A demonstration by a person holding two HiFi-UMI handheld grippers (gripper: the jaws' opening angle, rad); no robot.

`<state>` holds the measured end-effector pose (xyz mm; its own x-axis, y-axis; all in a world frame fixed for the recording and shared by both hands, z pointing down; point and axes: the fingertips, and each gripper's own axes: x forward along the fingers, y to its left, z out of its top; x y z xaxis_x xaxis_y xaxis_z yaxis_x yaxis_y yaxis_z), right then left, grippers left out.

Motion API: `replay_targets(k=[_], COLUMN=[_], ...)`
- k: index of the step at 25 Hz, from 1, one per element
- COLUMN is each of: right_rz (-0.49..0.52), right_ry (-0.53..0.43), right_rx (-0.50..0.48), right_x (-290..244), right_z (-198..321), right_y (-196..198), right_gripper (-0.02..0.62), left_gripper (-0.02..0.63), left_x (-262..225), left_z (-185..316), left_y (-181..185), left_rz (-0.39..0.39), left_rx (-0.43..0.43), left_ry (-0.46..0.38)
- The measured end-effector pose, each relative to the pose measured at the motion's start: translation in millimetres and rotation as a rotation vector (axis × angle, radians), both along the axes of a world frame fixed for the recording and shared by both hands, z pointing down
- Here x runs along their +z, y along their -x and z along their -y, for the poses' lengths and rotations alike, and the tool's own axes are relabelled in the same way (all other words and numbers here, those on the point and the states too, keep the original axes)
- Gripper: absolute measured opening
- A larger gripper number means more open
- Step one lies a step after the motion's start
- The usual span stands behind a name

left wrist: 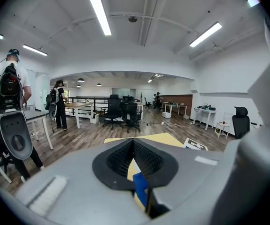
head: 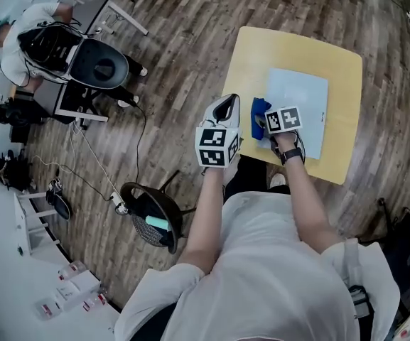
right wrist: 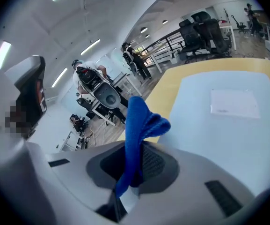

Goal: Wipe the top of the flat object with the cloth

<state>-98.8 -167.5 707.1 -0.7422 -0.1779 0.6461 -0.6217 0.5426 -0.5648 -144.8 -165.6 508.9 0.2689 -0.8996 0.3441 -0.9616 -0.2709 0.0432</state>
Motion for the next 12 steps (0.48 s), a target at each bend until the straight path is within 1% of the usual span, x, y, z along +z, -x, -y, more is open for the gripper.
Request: replay_targets(k=[3, 6, 9, 12], right_rz=[-0.034, -0.051, -0.069, -0.103], right_ry=[-0.004, -0.009, -0.017, -0.025], right_rx=[0.033, 0.075, 0.117, 0.188], right_x=[5.6, 5.6, 4.2, 2.6], right_z=[1.8, 4.1, 8.3, 12.9], right_y=[-10.6, -27.3, -50.4, -89.6], right_gripper=[0.058, 0.058, 0.058, 0.058], left_gripper=[0.011, 0.011, 0.009, 0.011], left_x=[3.8, 5.5, 6.1, 4.0], left_z=[1.8, 6.7, 16.7, 27.7], left_y=[3.4, -6.6, -24.5, -52.2], left_rz=[-0.011, -0.023, -0.035, -0.052], left_rx=[0.006, 0.044, 0.093, 0.163], left_ry=[0.006, 0.006, 0.006, 0.002])
